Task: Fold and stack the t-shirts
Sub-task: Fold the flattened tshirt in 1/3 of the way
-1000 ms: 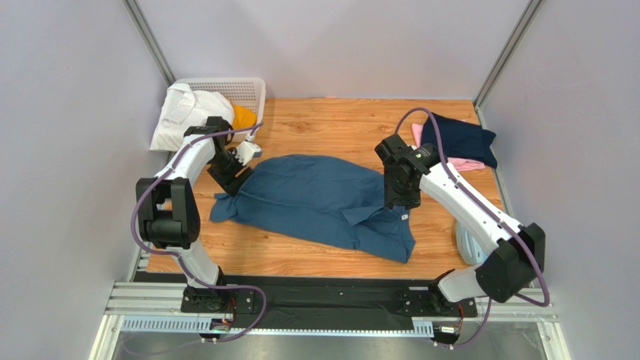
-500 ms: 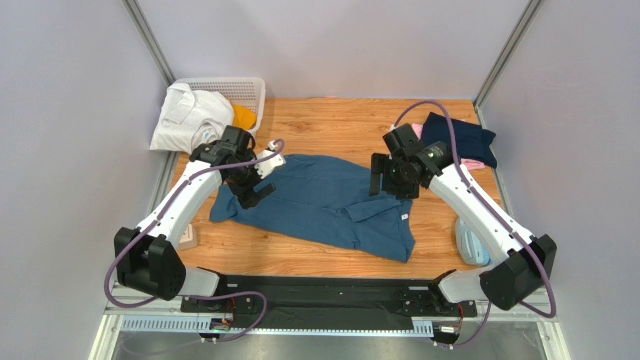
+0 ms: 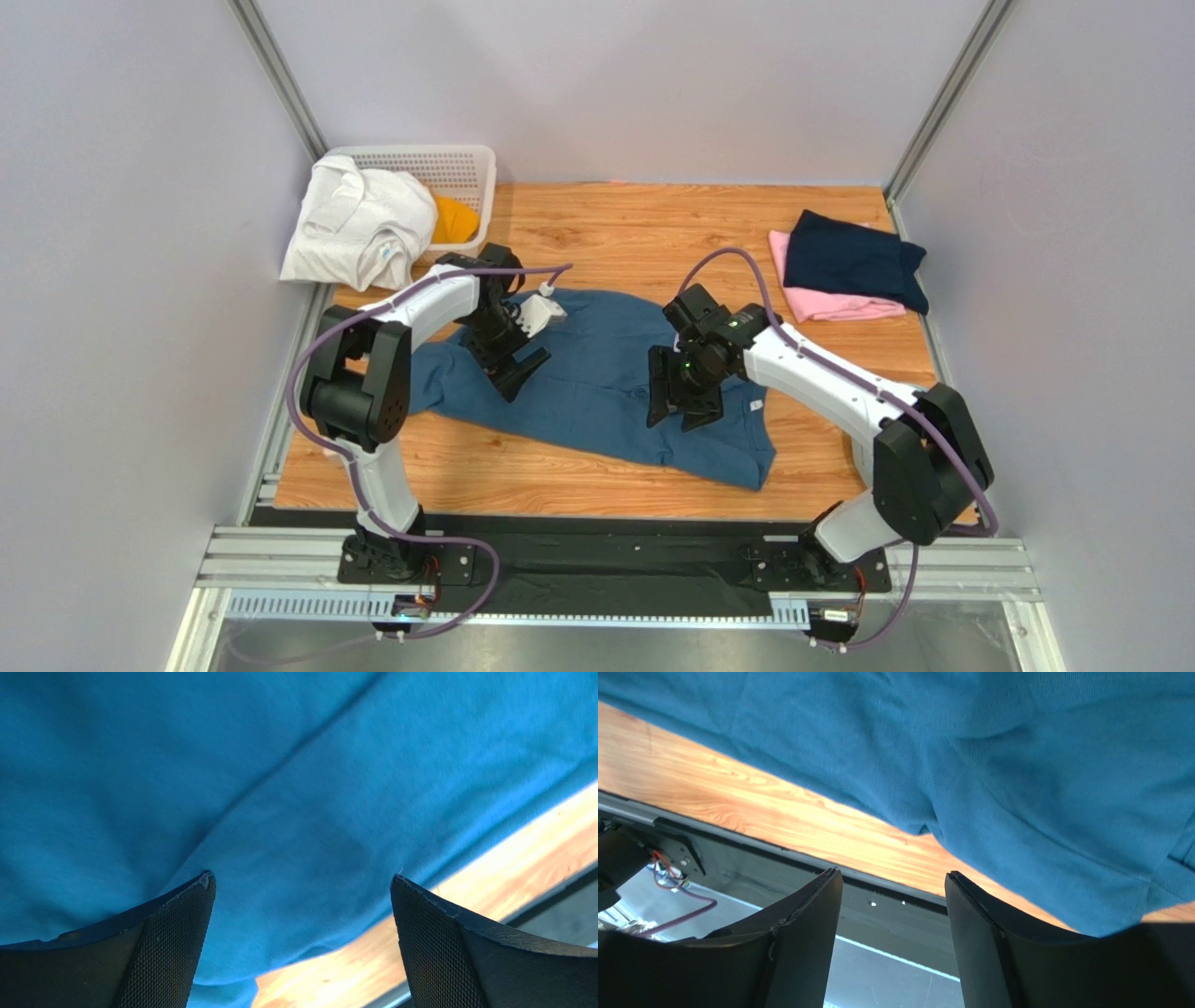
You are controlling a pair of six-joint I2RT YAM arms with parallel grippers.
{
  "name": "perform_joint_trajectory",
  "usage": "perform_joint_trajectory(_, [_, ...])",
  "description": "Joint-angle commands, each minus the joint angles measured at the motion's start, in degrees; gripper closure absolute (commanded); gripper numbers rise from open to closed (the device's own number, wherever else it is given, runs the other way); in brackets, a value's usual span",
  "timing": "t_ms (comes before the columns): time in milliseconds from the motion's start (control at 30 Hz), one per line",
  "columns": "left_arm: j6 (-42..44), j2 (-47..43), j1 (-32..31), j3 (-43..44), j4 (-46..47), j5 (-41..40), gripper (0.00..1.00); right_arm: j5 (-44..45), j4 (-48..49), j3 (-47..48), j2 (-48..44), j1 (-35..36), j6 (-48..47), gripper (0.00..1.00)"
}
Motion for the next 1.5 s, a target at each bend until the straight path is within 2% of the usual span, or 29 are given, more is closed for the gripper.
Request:
perform_joint_trajectory(0, [-1.82, -0.22, -1.23, 1.77, 2.13, 1.53, 0.00, -0.34, 4.68, 2.00, 3.94, -0.01, -0.68, 0.40])
perform_joint_trajectory(267, [-2.08, -1.54, -2.02, -0.52, 3.45, 0.65, 0.00, -1.04, 7.40, 4.99, 14.92, -0.36, -1.47, 0.46])
perform_joint_trajectory(533, [-1.12, -2.85, -2.38, -2.45, 3.98, -1.10, 0.00, -0.96, 6.97, 10.44, 20.12, -4.14, -4.10, 0.48])
perform_joint_trajectory(867, [-0.85, -3.73, -2.55, -5.27, 5.04, -2.16, 0.00, -0.26, 4.50, 23.62, 27.85, -10.20, -8.06, 0.50])
perform_joint_trajectory(1000, [-0.94, -4.17, -2.55, -5.79, 4.95, -1.99, 0.00, 1.06, 2.31, 32.49, 32.77, -10.82, -9.46, 0.49])
perform_joint_trajectory(1033, [-0.94, -4.26, -2.55, -5.88, 5.03, -2.07, 0.00, 2.37, -0.39, 37.12, 33.39, -10.73, -9.73, 0.49])
perform_joint_trajectory(1133, [-0.94, -4.44, -2.73, -6.06, 5.03, -2.34, 0.00, 4.83, -4.10, 42.16, 31.21, -10.73, -11.40, 0.40])
perform_joint_trajectory(1200, [-0.68, -4.53, -2.81, -6.15, 5.04, -2.16, 0.00, 8.61, -6.30, 43.32, 26.56, -10.91, -12.80, 0.33])
perform_joint_trajectory(1300, [-0.76, -4.26, -2.82, -6.15, 5.12, -2.16, 0.00, 10.03, -8.58, 41.40, 18.13, -11.26, -12.99, 0.32])
perform_joint_trajectory(1333, [-0.76, -4.18, -2.82, -6.15, 5.12, -2.25, 0.00, 8.99, -8.51, 39.47, 15.76, -11.17, -12.03, 0.34])
perform_joint_trajectory(1367, [-0.59, -4.26, -2.82, -6.23, 5.21, -2.25, 0.00, 7.84, -7.90, 33.80, 10.60, -11.09, -10.98, 0.35])
perform_joint_trajectory(1433, [-0.68, -4.26, -2.82, -6.32, 5.47, -2.16, 0.00, 3.99, -3.51, 25.43, 6.35, -10.91, -8.43, 0.36])
perform_joint_trajectory(1467, [-0.68, -4.09, -2.90, -6.15, 5.56, -2.07, 0.00, 3.18, -1.93, 17.82, 3.37, -10.82, -7.81, 0.37])
